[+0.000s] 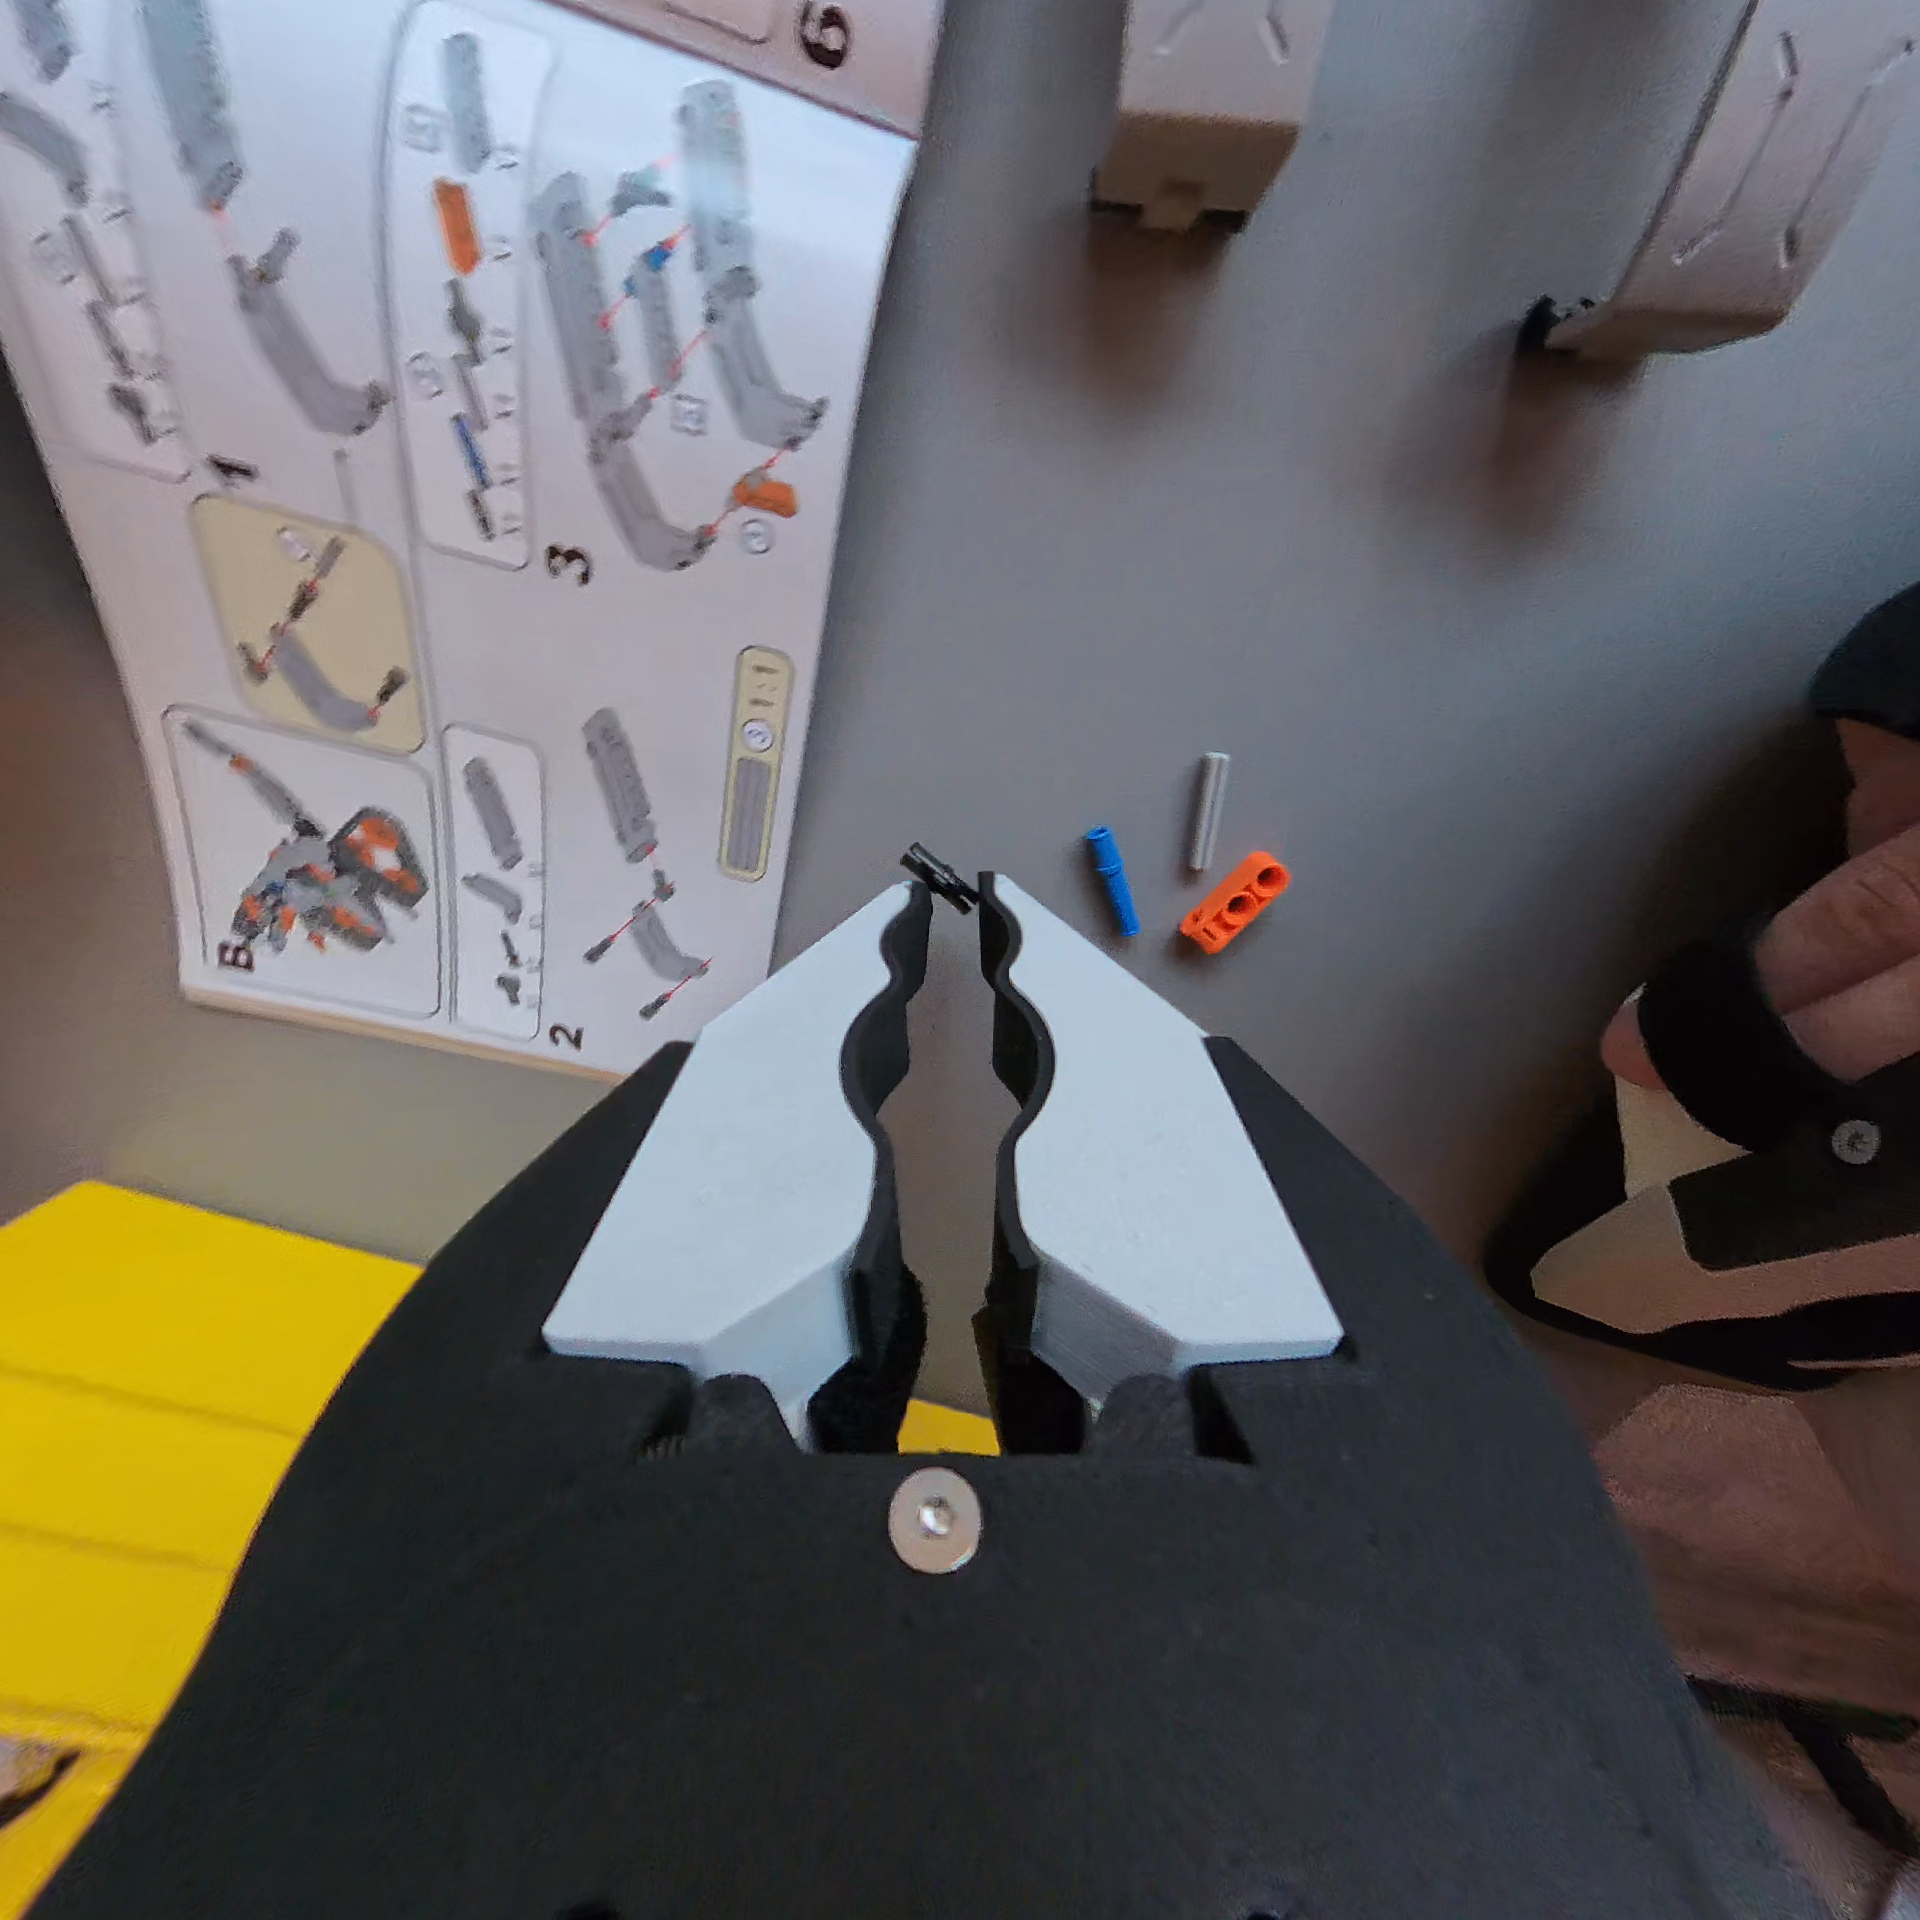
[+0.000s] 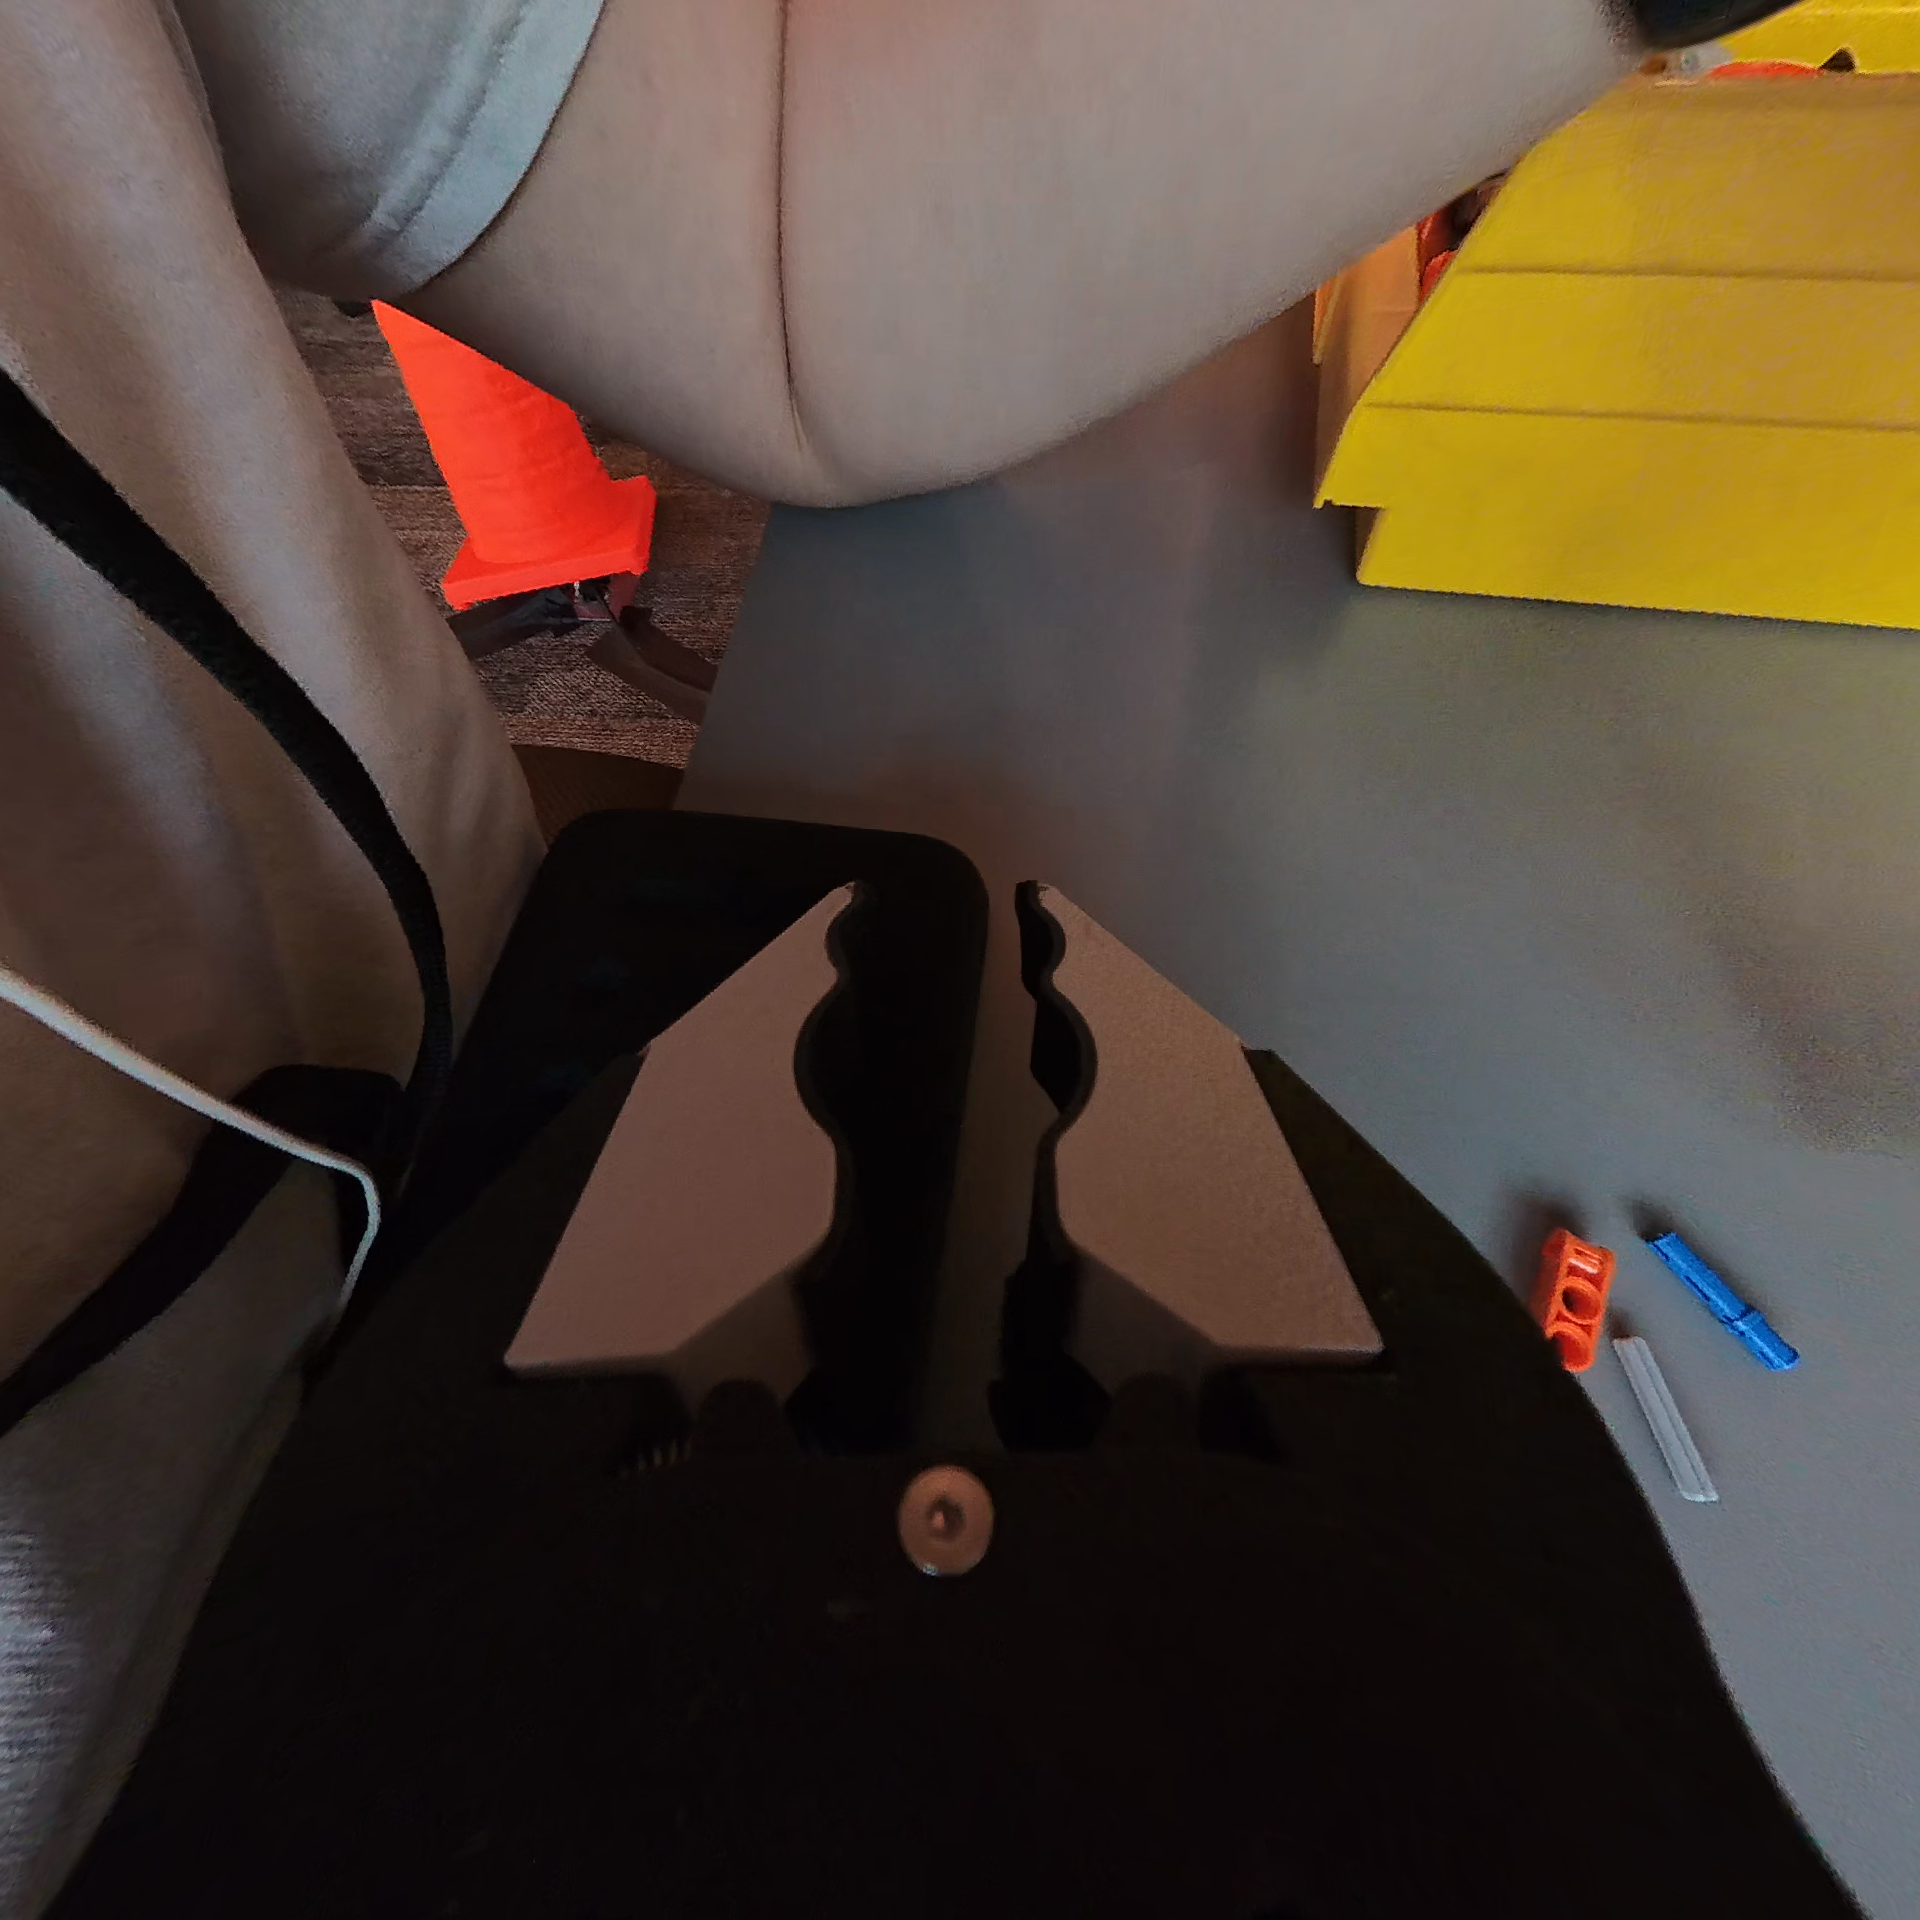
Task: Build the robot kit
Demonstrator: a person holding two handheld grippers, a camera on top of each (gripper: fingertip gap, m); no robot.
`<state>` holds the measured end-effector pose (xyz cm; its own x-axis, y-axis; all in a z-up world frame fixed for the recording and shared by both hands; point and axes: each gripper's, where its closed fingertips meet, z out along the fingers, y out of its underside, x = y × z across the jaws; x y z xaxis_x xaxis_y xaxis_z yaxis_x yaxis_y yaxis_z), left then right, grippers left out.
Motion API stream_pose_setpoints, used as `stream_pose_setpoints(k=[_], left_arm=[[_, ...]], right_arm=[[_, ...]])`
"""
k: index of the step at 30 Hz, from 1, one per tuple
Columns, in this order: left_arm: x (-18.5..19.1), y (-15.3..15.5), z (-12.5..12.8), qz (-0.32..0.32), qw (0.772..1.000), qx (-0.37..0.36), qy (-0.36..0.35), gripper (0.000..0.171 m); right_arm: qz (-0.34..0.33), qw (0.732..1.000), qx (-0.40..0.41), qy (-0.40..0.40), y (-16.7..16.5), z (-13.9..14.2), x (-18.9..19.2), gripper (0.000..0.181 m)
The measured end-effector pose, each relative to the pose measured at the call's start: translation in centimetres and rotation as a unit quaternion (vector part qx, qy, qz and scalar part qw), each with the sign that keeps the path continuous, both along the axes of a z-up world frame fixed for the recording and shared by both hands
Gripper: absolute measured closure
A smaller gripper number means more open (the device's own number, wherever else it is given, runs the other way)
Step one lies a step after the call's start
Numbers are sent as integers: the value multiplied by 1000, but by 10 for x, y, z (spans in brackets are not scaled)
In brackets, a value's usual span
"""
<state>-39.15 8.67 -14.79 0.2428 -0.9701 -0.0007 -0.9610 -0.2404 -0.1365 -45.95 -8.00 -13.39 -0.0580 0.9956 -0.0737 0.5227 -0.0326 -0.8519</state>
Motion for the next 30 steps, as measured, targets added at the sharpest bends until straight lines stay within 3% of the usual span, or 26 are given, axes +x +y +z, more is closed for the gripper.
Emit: stream_pose_setpoints(k=[5,13,16,19,23,30], left_arm=[[-2,-8,-14,-38,999,-8,27,164],[-1,-17,-19,-46,998,-41,23,164],[-4,-15,-14,-38,998,-39,22,144],[-2,-5,12,-18,999,-20,-34,137],[-16,15,69,23,989,16,-142,142],[-112,65,128,179,958,139,-174,143]], right_arm=[[3,1000,2,-2,-1,-1,0,153],[3,1000,-1,-2,-1,-1,0,153],[2,1000,-3,-2,-1,-1,0,153],[3,1000,-1,-2,-1,-1,0,153],[3,1000,0,-3,-1,-1,1,153],[3,1000,2,-4,-1,-1,0,153]])
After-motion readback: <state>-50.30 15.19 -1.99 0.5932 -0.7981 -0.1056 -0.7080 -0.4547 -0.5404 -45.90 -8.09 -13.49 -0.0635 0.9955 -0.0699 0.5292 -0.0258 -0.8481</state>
